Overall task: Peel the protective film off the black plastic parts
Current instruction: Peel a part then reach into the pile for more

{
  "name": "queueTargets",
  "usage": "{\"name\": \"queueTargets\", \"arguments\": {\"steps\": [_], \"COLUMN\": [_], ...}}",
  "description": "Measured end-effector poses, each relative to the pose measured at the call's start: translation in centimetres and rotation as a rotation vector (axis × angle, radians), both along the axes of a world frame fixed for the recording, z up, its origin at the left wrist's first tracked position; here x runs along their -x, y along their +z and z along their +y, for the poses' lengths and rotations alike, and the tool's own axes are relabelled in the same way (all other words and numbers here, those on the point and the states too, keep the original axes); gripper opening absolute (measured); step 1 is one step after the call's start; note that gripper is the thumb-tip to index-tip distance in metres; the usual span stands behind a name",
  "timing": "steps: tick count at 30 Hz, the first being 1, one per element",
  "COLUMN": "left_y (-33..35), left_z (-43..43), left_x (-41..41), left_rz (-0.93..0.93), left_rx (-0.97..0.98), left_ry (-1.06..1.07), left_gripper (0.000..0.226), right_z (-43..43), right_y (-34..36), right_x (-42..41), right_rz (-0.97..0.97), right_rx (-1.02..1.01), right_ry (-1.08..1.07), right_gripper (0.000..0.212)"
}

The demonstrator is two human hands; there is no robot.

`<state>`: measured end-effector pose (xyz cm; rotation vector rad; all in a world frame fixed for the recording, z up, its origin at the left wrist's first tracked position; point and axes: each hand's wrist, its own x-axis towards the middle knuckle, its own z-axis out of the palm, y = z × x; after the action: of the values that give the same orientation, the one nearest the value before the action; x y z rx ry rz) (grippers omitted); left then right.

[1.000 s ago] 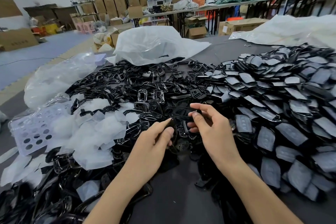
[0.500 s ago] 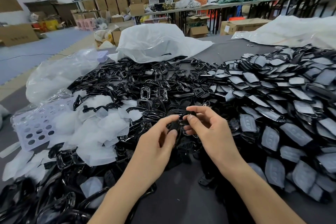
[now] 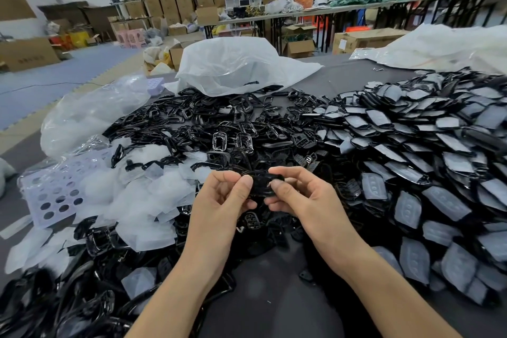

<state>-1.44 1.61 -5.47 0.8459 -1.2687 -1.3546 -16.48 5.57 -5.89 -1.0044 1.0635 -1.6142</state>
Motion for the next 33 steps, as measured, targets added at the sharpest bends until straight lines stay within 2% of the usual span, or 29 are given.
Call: {"name": "queueTargets", "arguments": {"steps": [4, 10, 14, 18, 21, 24, 26, 28, 30, 33], "left_y": [-0.3, 0.5, -0.3, -0.4, -0.4, -0.2, -0.5, -0.9, -1.2, -0.8], "left_z": [-0.1, -0.1, -0.1, 0.2, 0.0, -0.7, -1.3, -1.5, -1.5, -1.6], "left_x": [-0.2, -1.2, -1.0, -0.6, -1.1, -2.2, -2.9, -3.2, -3.3, -3.4], "left_rz": [-0.205, -0.269, -0.452, -0.405, -0.619, -0.827, -1.056, -1.292, -1.378, -1.342], "left_rx": [0.085, 0.095, 0.275, 0.288, 0.461, 0.625, 0.639, 0.59, 0.528, 0.567], "left_ry": [0.023, -0.164, 0.051, 0.042, 0.116, 0.276, 0.347, 0.327, 0.267, 0.203], "left_gripper": [0.015, 0.023, 0.023, 0.026, 0.024, 0.025, 0.034, 0.042, 0.043, 0.033], "right_z": [0.3, 0.5, 0.5, 0.4, 0.2, -0.1, -0.2, -0.3, -0.3, -0.1], "right_y": [0.0, 0.3, 0.1, 0.1, -0.2, -0.2, -0.2, -0.2, -0.4, -0.5], "right_x": [-0.1, 0.4, 0.2, 0.1, 0.1, 1.0, 1.7, 2.0, 2.0, 1.7], "right_rz": [0.022, 0.079, 0.134, 0.218, 0.313, 0.276, 0.216, 0.176, 0.166, 0.191], "right_rx": [0.003, -0.022, -0.016, 0.01, 0.005, 0.011, 0.019, 0.027, 0.027, 0.032], "right_ry": [0.036, 0.107, 0.091, 0.063, -0.029, -0.162, -0.236, -0.278, -0.284, -0.272], "right_gripper": [0.018, 0.019, 0.017, 0.021, 0.024, 0.023, 0.017, 0.012, 0.012, 0.017]}}
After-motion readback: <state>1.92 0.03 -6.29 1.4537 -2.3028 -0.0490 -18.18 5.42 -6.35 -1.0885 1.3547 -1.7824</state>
